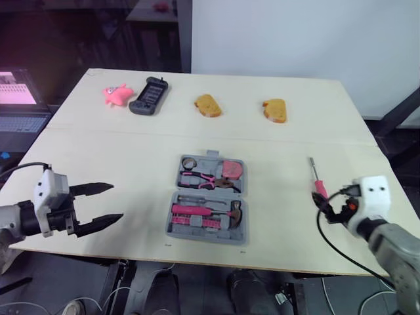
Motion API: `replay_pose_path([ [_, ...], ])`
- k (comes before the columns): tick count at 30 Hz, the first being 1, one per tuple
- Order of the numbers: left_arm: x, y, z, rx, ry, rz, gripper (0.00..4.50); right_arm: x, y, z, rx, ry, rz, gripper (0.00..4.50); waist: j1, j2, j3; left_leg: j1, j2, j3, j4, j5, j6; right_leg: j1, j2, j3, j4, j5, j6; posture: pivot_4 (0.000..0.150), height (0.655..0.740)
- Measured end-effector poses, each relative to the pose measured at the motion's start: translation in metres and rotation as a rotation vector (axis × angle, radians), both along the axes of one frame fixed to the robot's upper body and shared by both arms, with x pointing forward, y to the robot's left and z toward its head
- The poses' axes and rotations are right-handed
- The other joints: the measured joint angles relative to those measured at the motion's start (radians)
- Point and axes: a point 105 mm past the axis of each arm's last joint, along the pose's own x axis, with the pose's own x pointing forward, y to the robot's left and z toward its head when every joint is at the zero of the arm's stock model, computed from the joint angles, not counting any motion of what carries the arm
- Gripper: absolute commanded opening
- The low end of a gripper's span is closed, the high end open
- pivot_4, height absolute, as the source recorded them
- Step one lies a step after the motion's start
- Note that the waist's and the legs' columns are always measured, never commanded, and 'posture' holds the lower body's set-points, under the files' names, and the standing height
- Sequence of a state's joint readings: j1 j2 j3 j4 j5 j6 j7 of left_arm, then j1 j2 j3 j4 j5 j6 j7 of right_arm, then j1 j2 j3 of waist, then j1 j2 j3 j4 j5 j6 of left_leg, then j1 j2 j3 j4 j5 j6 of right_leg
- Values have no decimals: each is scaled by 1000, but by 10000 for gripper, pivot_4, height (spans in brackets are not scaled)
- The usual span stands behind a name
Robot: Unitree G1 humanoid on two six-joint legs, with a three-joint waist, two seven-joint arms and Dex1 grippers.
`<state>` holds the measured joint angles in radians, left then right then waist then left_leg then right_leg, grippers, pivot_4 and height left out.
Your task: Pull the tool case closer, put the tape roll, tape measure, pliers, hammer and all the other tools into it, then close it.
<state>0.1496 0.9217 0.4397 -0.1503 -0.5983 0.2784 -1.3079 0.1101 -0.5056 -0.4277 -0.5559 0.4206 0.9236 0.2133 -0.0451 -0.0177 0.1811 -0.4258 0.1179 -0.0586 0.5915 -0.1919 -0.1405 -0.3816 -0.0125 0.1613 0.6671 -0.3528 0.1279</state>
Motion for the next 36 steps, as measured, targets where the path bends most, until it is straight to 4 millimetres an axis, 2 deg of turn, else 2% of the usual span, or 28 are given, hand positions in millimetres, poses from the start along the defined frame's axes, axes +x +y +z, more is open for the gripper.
replay_pose_path([
  [6, -3, 3, 0, 12, 1, -32, 44306, 34, -19, -6, 0, 26, -133, 45000, 0, 1, 0, -1, 0, 0, 0, 0, 0, 0, 0, 0, 1, 0, 0, 1500, 7395],
  [12, -4, 4, -1, 29, -10, -34, 44306, 56, -29, -22, 7, 103, -190, 45000, 0, 1, 1, -1, 0, 1, -1, 0, 0, -1, 0, 0, 1, 0, 1, 1500, 7395],
  [22, -9, -2, -5, 26, -10, -42, 44306, 67, -38, -41, 1, 217, -220, 45000, -1, 2, 1, -1, 0, 1, -1, 0, 0, -1, 0, 0, 2, 1, 3, 1500, 7395],
  [29, -12, -2, -10, 21, -3, -32, 44306, 80, -38, -43, 18, 244, -206, 45000, -6, 1, 1, -1, 0, 1, 0, 0, 0, -1, 0, 0, 3, 1, 3, 1500, 7395],
  [32, -13, -2, -12, 17, 2, -26, 45000, 82, -39, -43, 31, 249, -200, 35471, -8, 1, 1, -1, 0, 1, 0, 0, 0, -1, 0, 0, 3, 1, 3, 1500, 7395],
  [36, -14, -1, -13, 18, 5, -21, 45000, 82, -38, -45, 42, 254, -191, 15937, -5, 1, 1, -1, 0, 1, 0, 0, 0, 0, 0, 0, 3, 1, 3, 1500, 7395],
])
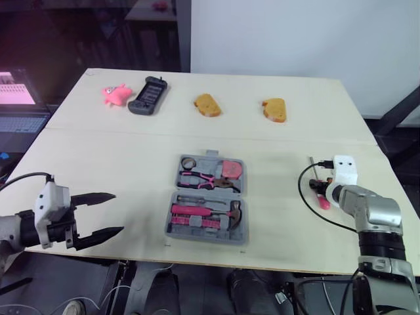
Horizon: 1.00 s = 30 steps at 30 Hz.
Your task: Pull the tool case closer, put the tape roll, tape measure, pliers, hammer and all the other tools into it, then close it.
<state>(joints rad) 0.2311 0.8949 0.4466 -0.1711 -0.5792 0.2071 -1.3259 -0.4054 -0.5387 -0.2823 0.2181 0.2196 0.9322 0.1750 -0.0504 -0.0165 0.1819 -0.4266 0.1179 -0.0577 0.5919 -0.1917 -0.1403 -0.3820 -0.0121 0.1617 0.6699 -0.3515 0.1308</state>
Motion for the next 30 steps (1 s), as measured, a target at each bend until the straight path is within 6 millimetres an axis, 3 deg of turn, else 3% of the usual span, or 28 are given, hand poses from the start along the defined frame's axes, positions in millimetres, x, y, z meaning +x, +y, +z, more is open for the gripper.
replay_pose_path([
  [2, 0, 0, 0, 1, -1, 0, 45000, 0, 0, 0, 3, 0, 3, 5332, 3, 0, 0, 0, 0, 0, 0, 0, 0, 0, 0, 0, 0, 0, 0, 1500, 7395],
  [12, 2, 2, 1, 4, -18, 4, 45000, -13, 7, 3, 21, 2, 17, 4682, 5, 1, 0, 0, 0, 0, -2, 0, 0, -2, 0, 0, 0, 0, 1, 1500, 7395],
  [16, 6, 4, 2, 0, -24, 8, 45000, -28, 34, 30, 76, -63, 54, 4682, 4, 3, 2, -2, 0, 0, -4, 0, 0, -7, 1, 0, 5, 0, 1, 1500, 7395],
  [18, 8, 4, 2, 2, -27, 4, 45000, -41, 60, 49, 120, -120, 82, 4682, 2, 3, 2, -1, 0, 0, -4, 0, 0, -9, 1, 0, 10, 0, 1, 1500, 7395],
  [20, 11, 0, -1, 2, -18, -17, 45000, -56, 87, 56, 154, -139, 111, 4682, 4, 3, 1, -1, 0, -2, -6, 2, -3, -10, 2, 0, 13, -1, 0, 1500, 7395],
  [22, 13, -3, -3, -4, -7, -33, 45000, -76, 113, 50, 183, -121, 144, 4682, 7, 2, 1, -1, 0, -2, -9, 4, -7, -11, 1, 0, 13, -2, -2, 1500, 7395],
  [25, 18, -5, -5, -13, -2, -45, 45000, -104, 134, 31, 220, -68, 122, 4682, 9, 2, 1, -1, 0, -1, -10, 5, -8, -11, 1, -1, 13, -3, -2, 1500, 7395],
  [30, 22, -9, -5, -15, -5, -75, 45000, -118, 149, 19, 235, -26, 85, 4682, -13, 1, 0, 0, 0, -1, -10, 8, -9, -12, 1, 0, 13, -2, -3, 1500, 7395],
])
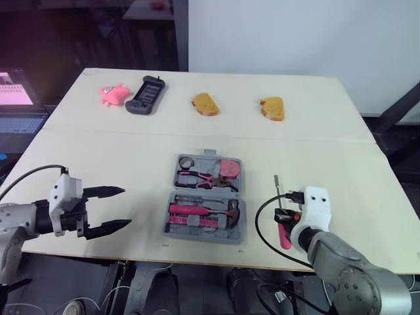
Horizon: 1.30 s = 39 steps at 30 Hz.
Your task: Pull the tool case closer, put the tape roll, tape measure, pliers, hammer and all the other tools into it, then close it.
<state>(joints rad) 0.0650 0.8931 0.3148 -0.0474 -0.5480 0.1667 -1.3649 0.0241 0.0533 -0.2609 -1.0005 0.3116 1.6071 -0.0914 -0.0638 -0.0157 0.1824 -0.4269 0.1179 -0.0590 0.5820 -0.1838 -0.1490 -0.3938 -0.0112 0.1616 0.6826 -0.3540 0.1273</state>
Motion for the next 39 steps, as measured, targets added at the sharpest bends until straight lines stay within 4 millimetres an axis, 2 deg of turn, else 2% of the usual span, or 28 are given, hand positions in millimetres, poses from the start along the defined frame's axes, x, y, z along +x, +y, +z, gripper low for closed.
replay_pose_path([
  [5, -1, -1, -3, 0, 17, -10, 45000, -3, 2, -11, -19, 54, -14, 4682, -8, 0, 0, 0, 0, 0, 0, 1, 0, 0, 0, 0, 0, 0, -1, 1500, 7395],
  [10, -1, 0, -3, 7, 20, -9, 45000, 11, 19, -20, 8, 102, 64, 4682, -7, -1, 0, 0, 0, 0, -1, 1, 0, -1, 0, 0, 0, 0, 0, 1500, 7395],
  [21, -6, 5, -4, 20, 28, 10, 45000, 17, 12, -38, 33, 143, 26, 4682, -7, -3, -2, 0, 0, 0, -4, 1, 0, -2, 0, 0, 0, 0, 0, 1500, 7395],
  [22, -6, 6, -4, 22, 28, 10, 45000, 18, 11, -38, 35, 141, 22, 14591, -7, -4, -2, 0, 0, 0, -4, 1, 0, -2, 0, 0, 0, 0, 0, 1500, 7395],
  [24, -6, 6, -4, 23, 27, 11, 45000, 20, 11, -38, 46, 128, 20, 21111, -7, -6, -3, 0, 0, 0, -2, 1, 0, -1, 0, 0, 0, 0, -1, 1500, 7395],
  [27, -7, 6, -4, 24, 30, 13, 45000, 22, 11, -37, 55, 112, 18, 36054, -5, -7, -4, 1, 0, 0, -1, 1, 0, -3, 0, 0, 0, 0, -1, 1500, 7395],
  [29, -7, 6, -4, 24, 32, 13, 45000, 22, 10, -33, 67, 104, 20, 44432, -4, -7, -4, 0, 0, 0, -1, 1, 0, -3, 0, 0, 0, 0, -1, 1500, 7395],
  [32, -7, 7, -4, 24, 32, 14, 45000, 21, -4, -16, 71, 61, -26, 44432, -5, -7, -4, -1, 0, 0, -3, 1, 0, -2, 0, 0, 0, 0, -1, 1500, 7395],
  [35, -6, 6, -3, 24, 28, 15, 45000, 23, -5, 3, 94, -15, 6, 44432, -9, -7, -4, 0, 0, 0, -5, 1, 0, -3, 0, 0, 0, 0, 0, 1500, 7395],
  [36, -6, 6, -3, 24, 24, 14, 45000, 30, -4, 15, 103, -68, 47, 44432, -11, -6, -3, -1, 0, 1, -5, 1, 0, -3, 0, 0, 0, 0, 0, 1500, 7395],
  [37, -6, 6, -2, 24, 23, 13, 45000, 39, -4, 34, 76, -138, 141, 44432, -11, -4, -2, -1, 0, 2, -4, 1, 0, -3, -1, 1, 0, 0, 0, 1500, 7395],
  [38, -6, 6, -3, 24, 24, 14, 45000, 49, -2, 62, 17, -221, 283, 44432, -10, -2, 0, -1, 0, 4, -3, 1, 0, -3, -1, 3, -1, 0, 0, 1500, 7395],
  [39, -6, 6, -3, 24, 24, 14, 45000, 51, -1, 76, -21, -252, 355, 44432, -9, -2, 0, -1, 0, 4, -3, 1, 0, -2, -1, 3, -1, 0, -1, 1500, 7395],
])
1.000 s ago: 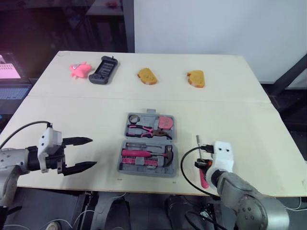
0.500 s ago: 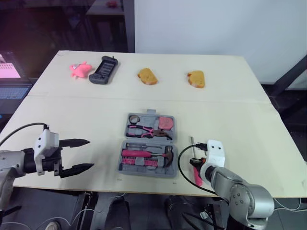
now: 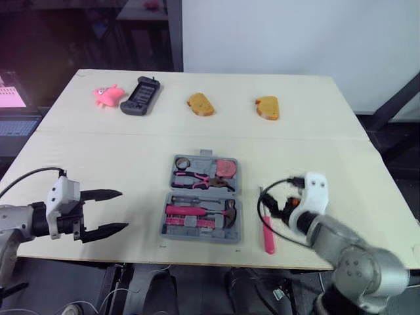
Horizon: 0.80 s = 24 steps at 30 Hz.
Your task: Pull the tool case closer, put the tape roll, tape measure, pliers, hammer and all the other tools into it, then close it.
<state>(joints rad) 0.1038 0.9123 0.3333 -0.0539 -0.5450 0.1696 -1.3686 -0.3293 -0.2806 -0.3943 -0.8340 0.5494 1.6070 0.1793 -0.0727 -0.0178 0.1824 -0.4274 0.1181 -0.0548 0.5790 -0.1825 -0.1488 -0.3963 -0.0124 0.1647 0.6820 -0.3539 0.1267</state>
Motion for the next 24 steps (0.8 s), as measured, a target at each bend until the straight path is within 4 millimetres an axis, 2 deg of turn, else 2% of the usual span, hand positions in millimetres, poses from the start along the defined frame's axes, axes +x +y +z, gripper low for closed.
replay_pose_path([
  [2, -1, 0, -2, -4, 4, 2, 45000, -4, 13, 24, -150, -25, 266, 44432, 2, 0, 0, 1, 0, -1, -2, 0, 0, 0, 1, -1, 0, 0, 0, 1500, 7395],
  [4, -1, -3, -2, -12, -1, -2, 45000, -17, 29, 26, -300, 11, 509, 44432, 4, 1, 1, 0, 0, -2, -3, 0, 1, 0, 1, -2, 0, -2, -1, 1500, 7395],
  [6, -2, -4, -3, -15, 0, -4, 45000, -33, 31, 12, -474, 101, 749, 44432, 6, 0, 2, -1, 0, -2, -2, -2, 3, 0, 0, -2, -2, -3, 1, 1500, 7395],
  [8, -1, -5, -3, -19, -2, -6, 45000, -36, 29, 4, -595, 104, 941, 44432, 4, 0, 3, -1, 0, -1, -1, -3, 5, 0, 0, -2, -2, -3, 3, 1500, 7395],
  [15, 0, -8, -2, -22, -19, -2, 45000, -25, 9, -15, -1106, -38, 1479, 44432, 1, 1, 4, 0, 0, -1, 0, -3, 5, 0, 0, -2, -2, -2, 5, 1500, 7395],
  [19, -4, -11, -3, -19, -16, -7, 45000, -28, 6, -36, -1351, -156, 1793, 44432, 4, 2, 5, 0, 0, -1, 0, -3, 5, 1, 0, -3, -2, -2, 5, 1500, 7395],
  [24, -9, -16, -3, -27, -11, -35, 45000, -30, 3, -53, -1480, -248, 1940, 44432, 6, 3, 5, 1, 0, -1, 0, -2, 4, 2, 1, -3, -1, -2, 4, 1500, 7395],
])
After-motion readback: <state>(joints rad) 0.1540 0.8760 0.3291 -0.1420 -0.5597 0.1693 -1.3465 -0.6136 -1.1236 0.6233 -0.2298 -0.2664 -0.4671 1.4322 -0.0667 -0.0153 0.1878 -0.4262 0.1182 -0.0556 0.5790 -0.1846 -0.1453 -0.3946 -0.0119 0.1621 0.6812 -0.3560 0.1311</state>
